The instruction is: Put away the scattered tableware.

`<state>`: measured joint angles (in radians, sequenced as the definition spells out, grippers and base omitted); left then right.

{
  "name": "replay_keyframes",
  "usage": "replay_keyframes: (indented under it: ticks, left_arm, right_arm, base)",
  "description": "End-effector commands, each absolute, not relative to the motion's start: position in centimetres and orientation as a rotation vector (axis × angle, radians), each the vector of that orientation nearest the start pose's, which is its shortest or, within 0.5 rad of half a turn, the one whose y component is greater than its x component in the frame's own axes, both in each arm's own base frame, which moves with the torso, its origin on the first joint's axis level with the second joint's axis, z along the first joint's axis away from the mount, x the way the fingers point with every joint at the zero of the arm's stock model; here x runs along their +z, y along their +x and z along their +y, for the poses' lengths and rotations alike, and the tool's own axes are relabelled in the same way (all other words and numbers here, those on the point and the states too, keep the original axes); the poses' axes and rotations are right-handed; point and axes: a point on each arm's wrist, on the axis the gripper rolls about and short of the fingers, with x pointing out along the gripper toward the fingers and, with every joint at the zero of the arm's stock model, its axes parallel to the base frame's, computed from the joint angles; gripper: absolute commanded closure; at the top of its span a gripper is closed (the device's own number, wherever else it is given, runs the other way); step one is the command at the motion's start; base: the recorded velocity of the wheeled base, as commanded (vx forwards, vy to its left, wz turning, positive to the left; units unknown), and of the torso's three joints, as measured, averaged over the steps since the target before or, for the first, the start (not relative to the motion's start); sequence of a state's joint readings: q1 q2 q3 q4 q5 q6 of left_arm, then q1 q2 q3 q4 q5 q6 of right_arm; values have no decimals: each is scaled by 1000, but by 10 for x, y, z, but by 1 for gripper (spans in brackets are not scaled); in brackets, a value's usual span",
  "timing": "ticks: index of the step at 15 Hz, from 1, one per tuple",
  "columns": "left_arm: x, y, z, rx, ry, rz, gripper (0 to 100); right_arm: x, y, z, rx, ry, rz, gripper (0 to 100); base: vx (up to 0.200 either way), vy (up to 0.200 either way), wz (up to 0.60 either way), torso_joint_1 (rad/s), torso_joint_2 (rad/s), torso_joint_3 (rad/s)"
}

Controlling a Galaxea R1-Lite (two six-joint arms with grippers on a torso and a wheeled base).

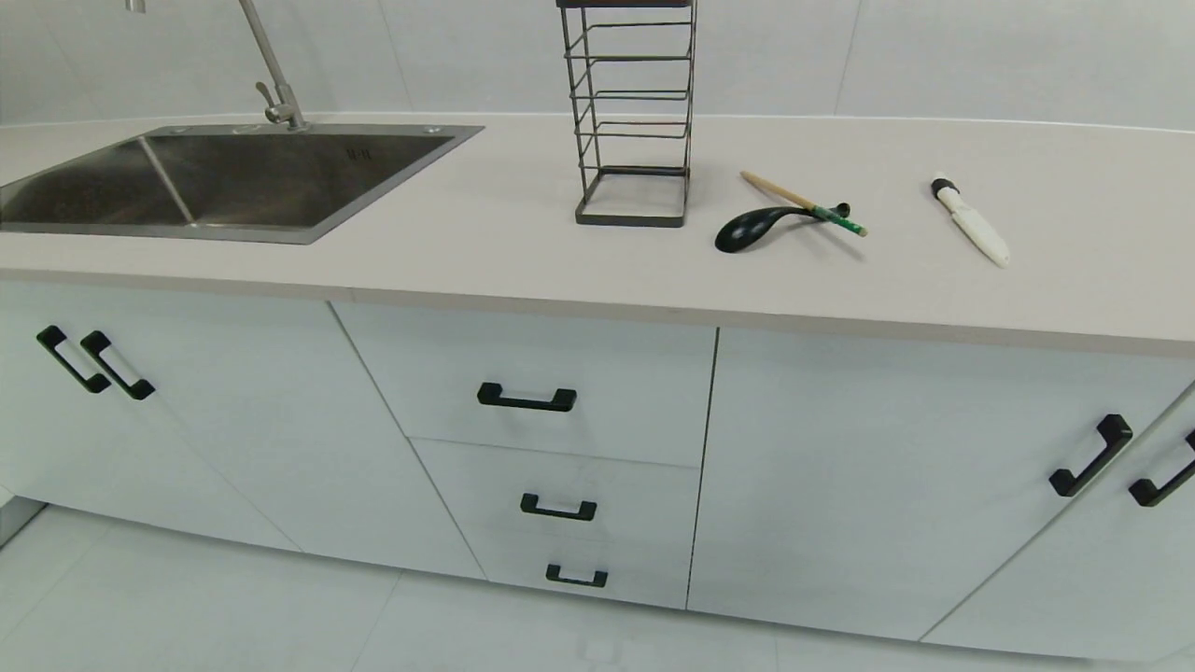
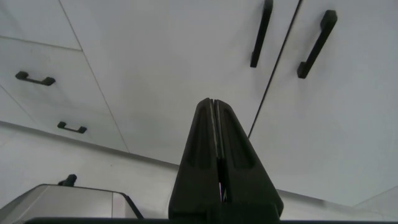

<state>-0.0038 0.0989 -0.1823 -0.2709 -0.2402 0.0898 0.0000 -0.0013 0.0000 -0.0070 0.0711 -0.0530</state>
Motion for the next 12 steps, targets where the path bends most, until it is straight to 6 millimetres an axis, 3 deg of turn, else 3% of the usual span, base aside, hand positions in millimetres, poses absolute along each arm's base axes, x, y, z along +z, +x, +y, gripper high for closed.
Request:
replay_keyframes:
  ticks: [1, 3, 6, 10, 12]
  left_arm:
    - [207, -10, -8, -346, 362, -277, 0]
    - [214, 21, -11, -498, 565, -169, 0]
    - [195, 77, -22, -751, 964, -81, 0]
    - [162, 91, -39, -969, 1053, 154, 0]
    - [146, 109, -66, -1114, 1206, 228, 0]
  right_arm:
    - [76, -23, 1, 64, -45, -8, 100]
    - [76, -23, 1, 60, -42, -7, 100]
    - [76, -23, 1, 60, -42, -7, 100]
    - [76, -23, 1, 60, -40, -7, 100]
    - [76, -23, 1, 60, -39, -7, 100]
  base:
    - [0, 0, 0, -251, 334, 110]
    - [0, 0, 0, -261, 334, 134]
    - [0, 0, 0, -211, 321, 108]
    - [0, 0, 0, -40, 229, 58]
    - [0, 0, 0, -5, 66, 34]
